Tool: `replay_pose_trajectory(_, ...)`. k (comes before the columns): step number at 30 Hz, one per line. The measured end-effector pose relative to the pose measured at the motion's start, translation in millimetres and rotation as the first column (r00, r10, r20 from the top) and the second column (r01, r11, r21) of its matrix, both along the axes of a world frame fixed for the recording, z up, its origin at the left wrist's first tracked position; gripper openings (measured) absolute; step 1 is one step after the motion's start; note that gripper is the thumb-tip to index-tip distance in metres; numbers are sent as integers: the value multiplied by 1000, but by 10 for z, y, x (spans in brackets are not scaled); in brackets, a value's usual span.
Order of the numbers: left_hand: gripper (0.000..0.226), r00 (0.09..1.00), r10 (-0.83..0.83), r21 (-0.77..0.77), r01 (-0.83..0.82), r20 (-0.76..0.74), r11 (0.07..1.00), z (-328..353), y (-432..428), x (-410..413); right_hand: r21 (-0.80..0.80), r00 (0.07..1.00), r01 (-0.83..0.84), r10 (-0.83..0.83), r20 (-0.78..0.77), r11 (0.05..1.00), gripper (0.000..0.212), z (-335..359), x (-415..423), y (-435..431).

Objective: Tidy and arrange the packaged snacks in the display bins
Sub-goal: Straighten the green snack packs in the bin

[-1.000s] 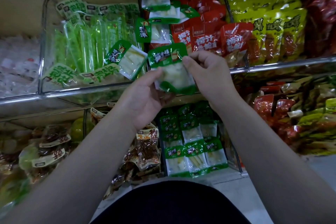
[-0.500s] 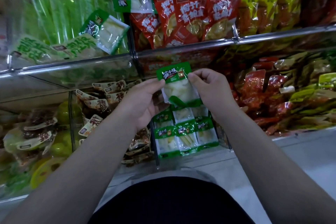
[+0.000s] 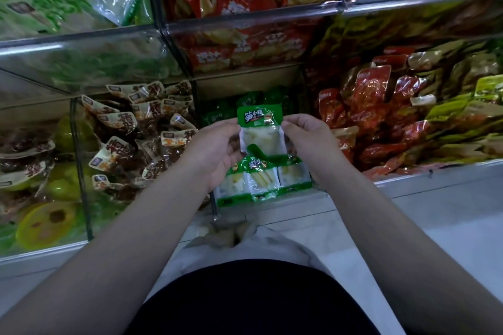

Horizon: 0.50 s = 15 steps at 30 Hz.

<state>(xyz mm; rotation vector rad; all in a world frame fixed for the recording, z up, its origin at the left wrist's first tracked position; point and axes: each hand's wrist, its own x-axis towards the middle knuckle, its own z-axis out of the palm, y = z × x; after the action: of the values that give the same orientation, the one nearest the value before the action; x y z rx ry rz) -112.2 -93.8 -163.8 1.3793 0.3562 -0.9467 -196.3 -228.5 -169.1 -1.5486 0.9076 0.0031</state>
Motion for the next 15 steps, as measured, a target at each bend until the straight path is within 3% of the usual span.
replay_pose_trajectory(7,20,997,-75,24,75,-17,997,-116,8,-160,39,998,1,2,-69,999,13,-217,-142,-19)
replay_pose_trajectory(15,13,975,-194,200,213,-109,956,-476,-134,-337,40,987,-14,21,-161,999,25,-438,-300,-54)
